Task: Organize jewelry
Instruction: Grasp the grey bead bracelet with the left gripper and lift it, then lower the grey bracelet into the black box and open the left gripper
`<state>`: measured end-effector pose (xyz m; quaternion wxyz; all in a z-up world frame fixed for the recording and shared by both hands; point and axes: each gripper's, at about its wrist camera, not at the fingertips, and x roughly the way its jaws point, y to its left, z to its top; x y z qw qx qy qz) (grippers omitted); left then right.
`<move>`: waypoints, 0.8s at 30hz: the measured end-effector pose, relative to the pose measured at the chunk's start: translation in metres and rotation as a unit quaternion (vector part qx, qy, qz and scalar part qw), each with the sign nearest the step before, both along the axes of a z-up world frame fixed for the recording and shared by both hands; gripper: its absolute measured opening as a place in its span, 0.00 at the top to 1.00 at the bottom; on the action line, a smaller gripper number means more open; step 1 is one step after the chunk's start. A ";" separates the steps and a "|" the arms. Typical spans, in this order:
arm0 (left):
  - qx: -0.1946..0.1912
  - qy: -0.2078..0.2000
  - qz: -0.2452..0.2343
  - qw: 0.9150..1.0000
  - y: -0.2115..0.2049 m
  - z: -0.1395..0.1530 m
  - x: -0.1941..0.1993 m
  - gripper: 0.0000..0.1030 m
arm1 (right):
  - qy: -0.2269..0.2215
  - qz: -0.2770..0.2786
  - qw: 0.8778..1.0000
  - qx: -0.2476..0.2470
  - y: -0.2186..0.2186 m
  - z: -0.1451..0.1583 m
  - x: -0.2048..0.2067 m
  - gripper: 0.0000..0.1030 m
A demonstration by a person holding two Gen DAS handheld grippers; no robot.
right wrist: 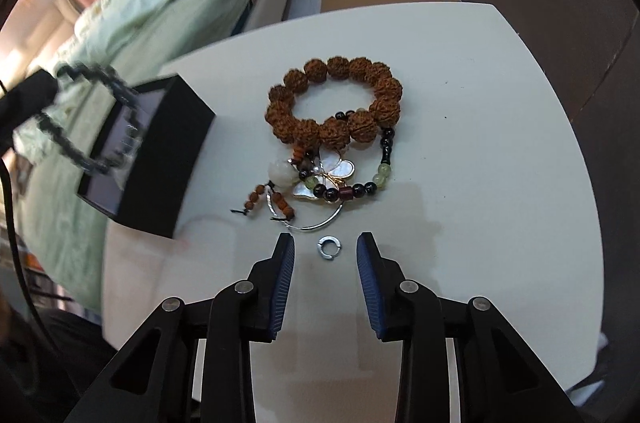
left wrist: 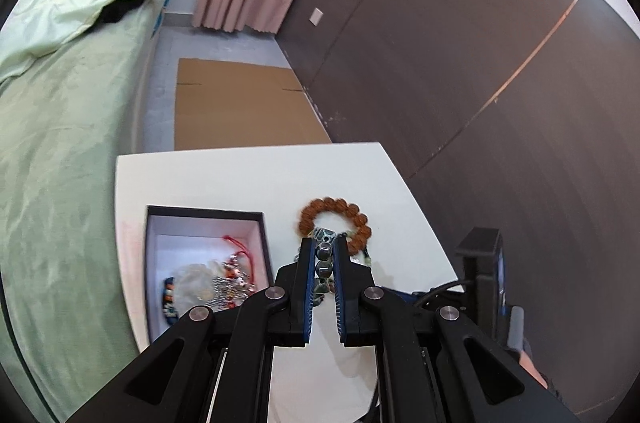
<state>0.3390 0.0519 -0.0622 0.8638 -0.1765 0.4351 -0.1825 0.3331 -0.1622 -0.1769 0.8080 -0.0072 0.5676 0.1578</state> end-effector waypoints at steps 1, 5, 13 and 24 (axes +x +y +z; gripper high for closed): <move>-0.002 -0.002 0.004 1.000 0.004 0.001 0.000 0.92 | 0.002 0.003 1.000 -0.006 0.002 -0.001 0.000 0.68; -0.008 -0.009 0.015 1.000 0.016 0.007 -0.002 0.91 | 0.006 0.017 0.999 -0.035 0.011 -0.007 0.000 0.78; -0.025 0.000 0.037 0.999 0.035 0.004 0.000 0.91 | 0.009 0.028 0.998 -0.050 0.009 0.001 0.002 0.86; -0.048 0.070 0.059 0.995 0.051 -0.021 0.009 0.56 | -0.037 0.026 0.999 0.002 0.012 0.067 0.005 0.86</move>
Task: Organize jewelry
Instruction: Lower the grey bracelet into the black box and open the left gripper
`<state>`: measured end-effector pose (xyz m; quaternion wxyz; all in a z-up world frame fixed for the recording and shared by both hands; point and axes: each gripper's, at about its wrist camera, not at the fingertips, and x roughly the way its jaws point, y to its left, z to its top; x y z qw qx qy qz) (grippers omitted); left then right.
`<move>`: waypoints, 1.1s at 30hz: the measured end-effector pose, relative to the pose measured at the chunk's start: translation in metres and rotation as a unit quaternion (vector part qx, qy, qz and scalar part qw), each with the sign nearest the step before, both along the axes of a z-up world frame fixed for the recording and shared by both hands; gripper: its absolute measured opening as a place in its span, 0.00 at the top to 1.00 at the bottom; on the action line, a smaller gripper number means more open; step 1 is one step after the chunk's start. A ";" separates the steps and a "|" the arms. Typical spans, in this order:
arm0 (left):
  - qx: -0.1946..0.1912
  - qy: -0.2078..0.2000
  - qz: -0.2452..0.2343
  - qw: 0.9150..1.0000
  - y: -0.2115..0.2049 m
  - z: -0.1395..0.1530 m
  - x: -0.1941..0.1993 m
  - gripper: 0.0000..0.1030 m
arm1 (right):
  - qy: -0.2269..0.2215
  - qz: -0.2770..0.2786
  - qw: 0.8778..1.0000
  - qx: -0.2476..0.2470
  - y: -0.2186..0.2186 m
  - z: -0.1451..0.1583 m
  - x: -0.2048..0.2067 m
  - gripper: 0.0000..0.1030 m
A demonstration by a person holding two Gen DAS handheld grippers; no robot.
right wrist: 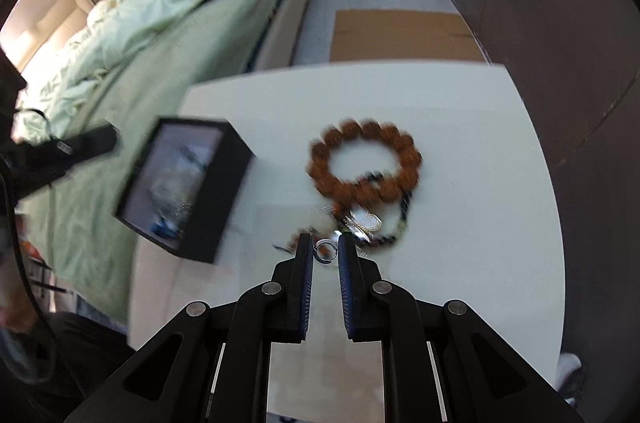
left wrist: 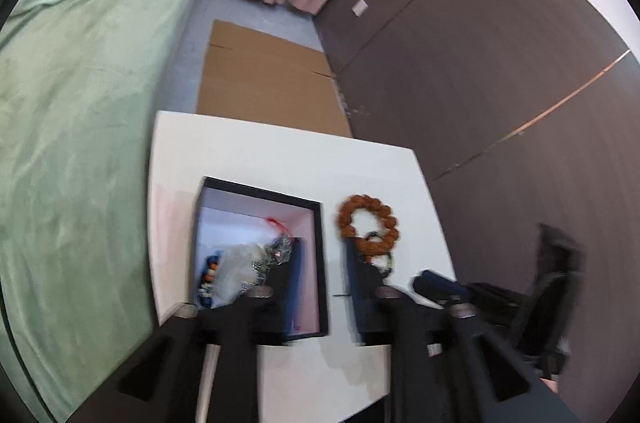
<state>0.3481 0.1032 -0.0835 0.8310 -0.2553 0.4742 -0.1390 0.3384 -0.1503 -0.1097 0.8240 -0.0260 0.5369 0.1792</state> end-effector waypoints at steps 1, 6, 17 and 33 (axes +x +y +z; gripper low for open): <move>0.000 -0.006 0.007 1.000 0.003 0.002 -0.002 0.34 | -0.005 0.003 1.000 0.006 0.003 0.006 -0.001 0.86; -0.003 -0.029 0.031 0.999 0.019 0.015 -0.010 0.25 | -0.020 0.018 0.999 0.044 0.028 0.029 -0.001 0.86; -0.002 -0.020 0.079 0.997 0.066 0.013 -0.024 0.24 | -0.012 0.050 0.994 0.096 0.105 0.026 0.008 0.86; 0.016 -0.021 0.075 0.997 0.063 0.012 -0.027 0.09 | -0.002 -0.001 0.985 0.175 0.070 0.024 0.002 0.43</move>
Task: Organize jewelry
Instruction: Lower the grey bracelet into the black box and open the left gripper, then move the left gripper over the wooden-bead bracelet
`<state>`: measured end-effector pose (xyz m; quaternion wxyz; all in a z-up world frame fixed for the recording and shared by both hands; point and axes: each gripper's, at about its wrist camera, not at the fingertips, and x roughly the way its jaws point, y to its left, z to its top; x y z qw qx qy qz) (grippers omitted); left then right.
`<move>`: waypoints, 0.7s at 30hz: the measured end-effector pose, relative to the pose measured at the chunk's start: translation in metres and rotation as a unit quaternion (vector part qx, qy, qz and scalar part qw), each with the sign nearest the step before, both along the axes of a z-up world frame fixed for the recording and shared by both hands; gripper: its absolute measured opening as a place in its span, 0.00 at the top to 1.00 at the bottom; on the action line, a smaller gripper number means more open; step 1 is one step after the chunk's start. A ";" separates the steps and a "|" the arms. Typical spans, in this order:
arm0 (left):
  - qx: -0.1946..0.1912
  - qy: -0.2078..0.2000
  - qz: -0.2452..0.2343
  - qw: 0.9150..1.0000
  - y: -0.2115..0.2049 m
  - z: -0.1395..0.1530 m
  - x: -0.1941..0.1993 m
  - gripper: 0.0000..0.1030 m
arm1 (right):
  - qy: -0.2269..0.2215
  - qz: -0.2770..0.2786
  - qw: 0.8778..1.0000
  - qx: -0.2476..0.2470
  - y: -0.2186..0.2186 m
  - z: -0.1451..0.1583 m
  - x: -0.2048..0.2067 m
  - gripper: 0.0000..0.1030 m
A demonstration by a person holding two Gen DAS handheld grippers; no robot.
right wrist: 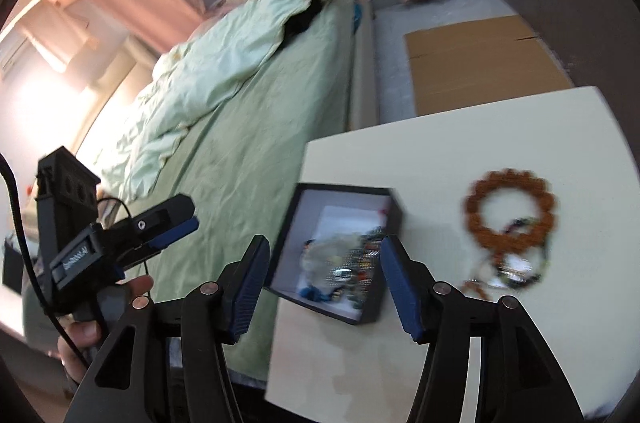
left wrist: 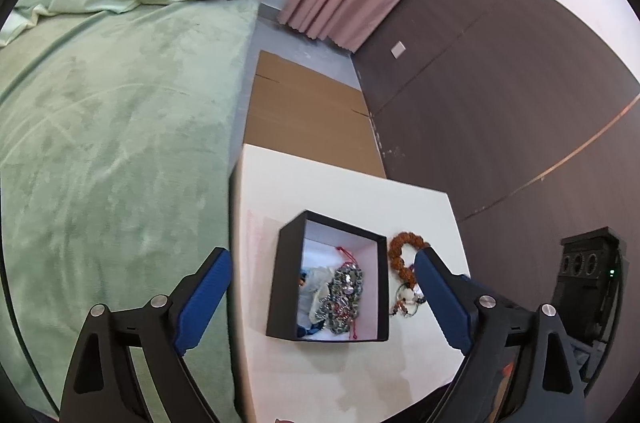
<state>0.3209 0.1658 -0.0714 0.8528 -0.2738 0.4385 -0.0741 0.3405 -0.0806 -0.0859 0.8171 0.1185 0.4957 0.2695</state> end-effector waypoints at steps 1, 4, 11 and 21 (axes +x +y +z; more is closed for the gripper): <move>0.002 -0.001 -0.005 1.000 -0.004 0.000 0.000 0.09 | -0.005 -0.015 1.000 0.001 -0.011 0.001 -0.005 0.43; 0.012 -0.006 -0.024 1.000 -0.020 0.003 -0.001 0.07 | -0.010 -0.049 0.999 0.007 -0.039 0.002 -0.018 0.42; 0.042 -0.037 -0.059 0.997 -0.057 0.016 -0.008 0.01 | -0.017 -0.100 0.995 0.017 -0.091 -0.003 -0.044 0.20; 0.067 -0.061 -0.096 0.991 -0.109 0.019 -0.012 0.01 | -0.022 -0.142 0.989 0.015 -0.145 -0.007 -0.060 0.05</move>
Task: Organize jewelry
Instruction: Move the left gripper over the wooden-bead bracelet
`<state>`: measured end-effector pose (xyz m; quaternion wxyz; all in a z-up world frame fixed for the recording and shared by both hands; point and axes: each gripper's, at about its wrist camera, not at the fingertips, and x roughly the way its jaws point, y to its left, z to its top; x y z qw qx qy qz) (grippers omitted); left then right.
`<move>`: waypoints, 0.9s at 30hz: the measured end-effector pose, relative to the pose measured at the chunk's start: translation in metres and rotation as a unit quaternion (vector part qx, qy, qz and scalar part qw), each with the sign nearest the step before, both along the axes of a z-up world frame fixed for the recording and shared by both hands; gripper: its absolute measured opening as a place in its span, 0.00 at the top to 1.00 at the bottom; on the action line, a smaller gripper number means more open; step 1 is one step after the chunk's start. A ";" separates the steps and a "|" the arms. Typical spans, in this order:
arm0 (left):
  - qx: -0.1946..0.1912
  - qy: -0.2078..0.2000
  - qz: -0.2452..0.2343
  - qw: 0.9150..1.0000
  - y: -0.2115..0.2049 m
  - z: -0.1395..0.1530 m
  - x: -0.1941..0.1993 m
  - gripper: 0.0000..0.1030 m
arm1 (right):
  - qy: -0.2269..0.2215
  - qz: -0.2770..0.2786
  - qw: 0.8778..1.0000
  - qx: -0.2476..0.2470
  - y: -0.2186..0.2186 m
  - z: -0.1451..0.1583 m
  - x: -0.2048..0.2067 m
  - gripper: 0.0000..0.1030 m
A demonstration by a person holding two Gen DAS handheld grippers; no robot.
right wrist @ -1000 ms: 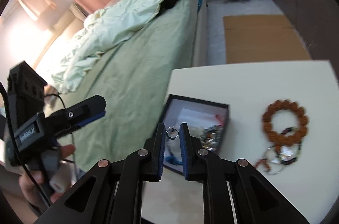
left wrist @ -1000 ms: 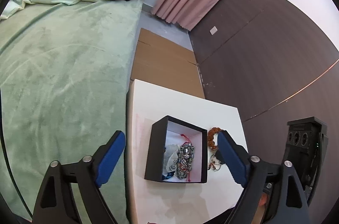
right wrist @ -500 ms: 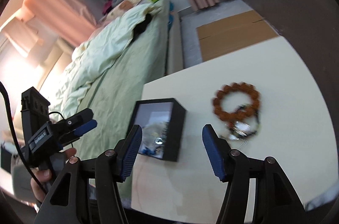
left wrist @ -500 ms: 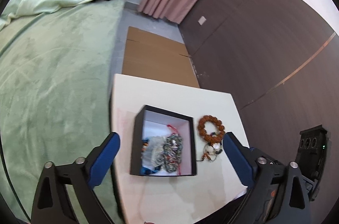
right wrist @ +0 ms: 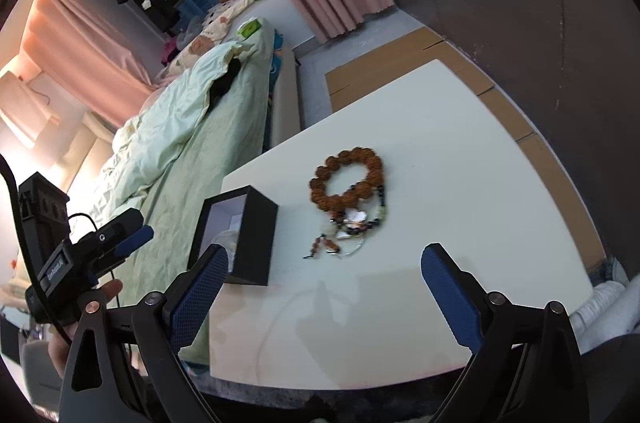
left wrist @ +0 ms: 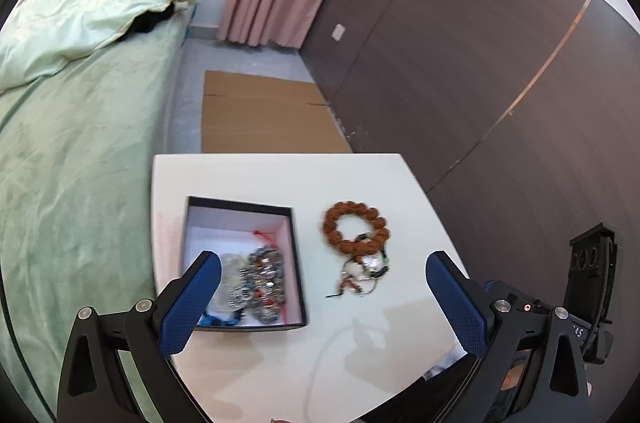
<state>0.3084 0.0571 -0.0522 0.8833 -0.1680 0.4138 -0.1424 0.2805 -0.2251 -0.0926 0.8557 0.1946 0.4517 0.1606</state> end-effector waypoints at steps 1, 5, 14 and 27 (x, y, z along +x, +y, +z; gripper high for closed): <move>-0.001 -0.009 -0.004 1.000 -0.005 0.001 -0.002 0.01 | 0.004 -0.001 1.000 0.008 -0.005 -0.002 -0.001 0.05; 0.003 -0.037 -0.013 0.999 -0.020 0.006 -0.006 0.01 | 0.005 -0.024 0.999 0.027 -0.018 -0.009 -0.010 0.05; 0.035 -0.018 -0.048 0.998 -0.061 -0.019 0.003 0.10 | 0.012 -0.084 0.996 0.025 -0.037 -0.040 -0.021 0.05; 0.073 0.026 -0.084 0.993 -0.106 -0.054 0.029 0.39 | 0.006 -0.110 0.993 0.042 -0.078 -0.058 -0.017 0.08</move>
